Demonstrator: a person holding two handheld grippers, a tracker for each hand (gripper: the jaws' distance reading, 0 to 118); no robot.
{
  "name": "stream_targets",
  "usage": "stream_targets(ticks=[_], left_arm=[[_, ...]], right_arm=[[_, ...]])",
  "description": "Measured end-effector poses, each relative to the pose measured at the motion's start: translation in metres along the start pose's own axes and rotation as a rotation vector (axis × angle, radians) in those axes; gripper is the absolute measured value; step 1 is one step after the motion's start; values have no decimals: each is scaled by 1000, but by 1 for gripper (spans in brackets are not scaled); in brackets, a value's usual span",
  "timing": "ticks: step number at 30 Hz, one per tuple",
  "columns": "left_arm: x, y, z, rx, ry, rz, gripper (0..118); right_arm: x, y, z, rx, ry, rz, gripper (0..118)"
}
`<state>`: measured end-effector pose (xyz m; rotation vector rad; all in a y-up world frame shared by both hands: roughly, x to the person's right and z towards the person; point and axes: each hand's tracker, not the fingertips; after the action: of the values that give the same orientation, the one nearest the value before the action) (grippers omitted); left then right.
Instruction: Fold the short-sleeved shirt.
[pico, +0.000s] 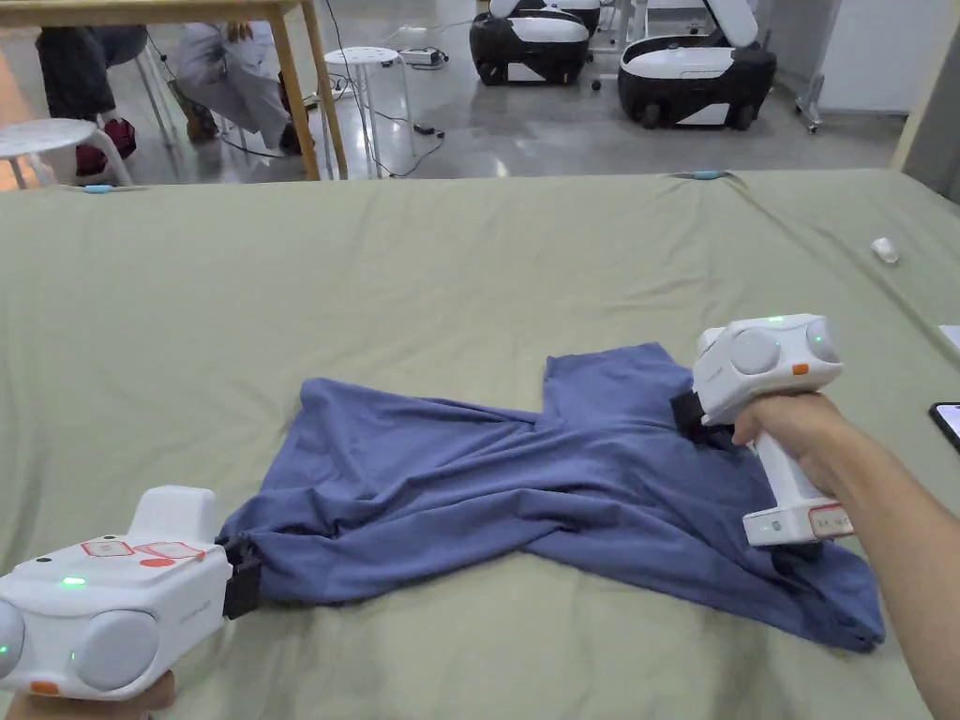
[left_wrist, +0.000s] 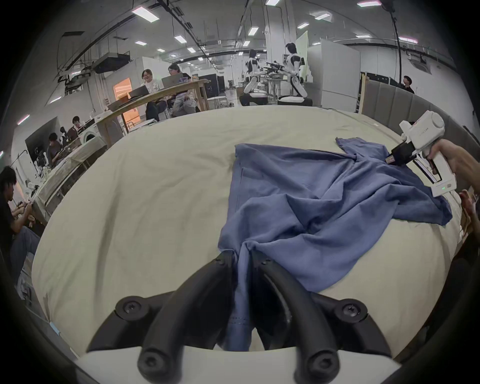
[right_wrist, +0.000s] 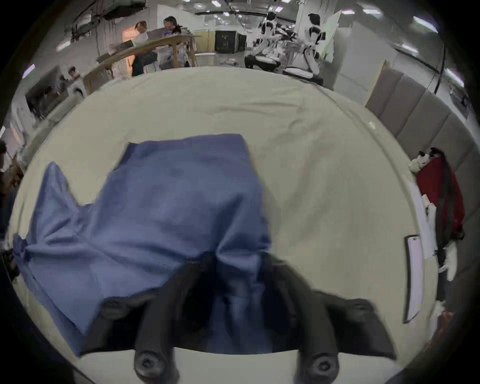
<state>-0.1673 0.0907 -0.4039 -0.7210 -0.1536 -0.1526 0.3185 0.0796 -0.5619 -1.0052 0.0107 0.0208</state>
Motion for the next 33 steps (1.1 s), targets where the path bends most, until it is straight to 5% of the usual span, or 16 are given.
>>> stream_targets(ticks=[1,4,16,33], left_arm=[[0,0,-1,-1,-1,3,12],[1,5,-3,-2,3,-1,12],[5,92,20,180,19,-13,12],[1,334,17,414,132,5,12]], right_arm=[[-7,-2,5,7,-45,21,15],[-24,-2,19,57,-140,155,14],[-31,42,135,368,-149,118,12],[-34,160,230,686,-312,133,3]])
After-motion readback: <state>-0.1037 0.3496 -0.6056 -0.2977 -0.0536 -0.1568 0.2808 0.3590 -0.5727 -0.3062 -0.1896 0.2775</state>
